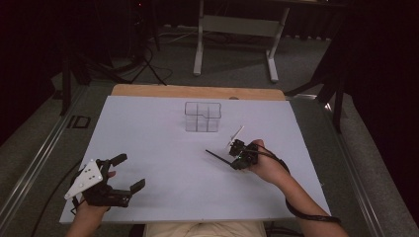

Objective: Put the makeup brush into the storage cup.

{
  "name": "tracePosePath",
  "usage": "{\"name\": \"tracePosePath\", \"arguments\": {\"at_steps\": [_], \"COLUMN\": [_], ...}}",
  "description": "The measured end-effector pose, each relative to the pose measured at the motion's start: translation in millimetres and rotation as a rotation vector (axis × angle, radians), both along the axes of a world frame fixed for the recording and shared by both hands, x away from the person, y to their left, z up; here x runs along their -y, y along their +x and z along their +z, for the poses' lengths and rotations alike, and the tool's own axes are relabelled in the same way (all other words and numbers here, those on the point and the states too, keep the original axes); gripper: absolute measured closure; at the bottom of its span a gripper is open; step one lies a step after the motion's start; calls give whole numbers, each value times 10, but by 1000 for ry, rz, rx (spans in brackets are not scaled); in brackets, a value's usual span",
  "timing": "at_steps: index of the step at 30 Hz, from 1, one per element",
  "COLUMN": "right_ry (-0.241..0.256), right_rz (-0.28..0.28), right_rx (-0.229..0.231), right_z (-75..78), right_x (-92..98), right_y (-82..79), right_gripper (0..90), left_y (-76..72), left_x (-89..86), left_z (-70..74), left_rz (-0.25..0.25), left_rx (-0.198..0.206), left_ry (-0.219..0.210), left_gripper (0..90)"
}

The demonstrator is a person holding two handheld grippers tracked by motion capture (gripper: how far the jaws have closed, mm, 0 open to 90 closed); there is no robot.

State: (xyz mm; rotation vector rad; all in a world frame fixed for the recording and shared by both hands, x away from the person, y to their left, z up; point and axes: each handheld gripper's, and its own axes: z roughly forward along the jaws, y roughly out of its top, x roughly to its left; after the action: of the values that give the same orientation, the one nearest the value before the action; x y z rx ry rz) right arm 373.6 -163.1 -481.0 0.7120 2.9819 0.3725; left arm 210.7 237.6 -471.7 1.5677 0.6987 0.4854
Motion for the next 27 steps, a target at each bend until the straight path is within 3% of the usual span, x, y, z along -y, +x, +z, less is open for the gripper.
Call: {"name": "tracePosePath", "arguments": {"at_steps": [4, 10, 12, 17, 21, 26, 27], "right_ry": [-14, -14, -14, -12, -19, -29, -33], "right_rz": [23, 62, 77, 133, 168, 191, 199], "right_rx": [-4, -22, -15, -20, -20, -12, -17], "right_z": [54, 161, 200, 301, 391, 452, 469], "right_x": [72, 102, 104, 78, 55, 43, 40], "right_y": [9, -22, -37, -122, -186, -217, -226], "right_gripper": [843, 843, 843, 842, 842, 842, 842], "left_y": [20, 144, 190, 305, 391, 459, 531], "left_x": [61, 54, 62, 110, 177, 235, 305], "left_z": [96, 106, 100, 117, 153, 174, 189], "left_rz": [-13, -56, -67, -142, -168, -184, -233], "left_rx": [10, -40, -47, -69, -86, -79, -90], "left_ry": [9, -39, -26, -33, -4, 14, 33], "left_gripper": [11, 11, 11, 11, 11, 11, 11]}}
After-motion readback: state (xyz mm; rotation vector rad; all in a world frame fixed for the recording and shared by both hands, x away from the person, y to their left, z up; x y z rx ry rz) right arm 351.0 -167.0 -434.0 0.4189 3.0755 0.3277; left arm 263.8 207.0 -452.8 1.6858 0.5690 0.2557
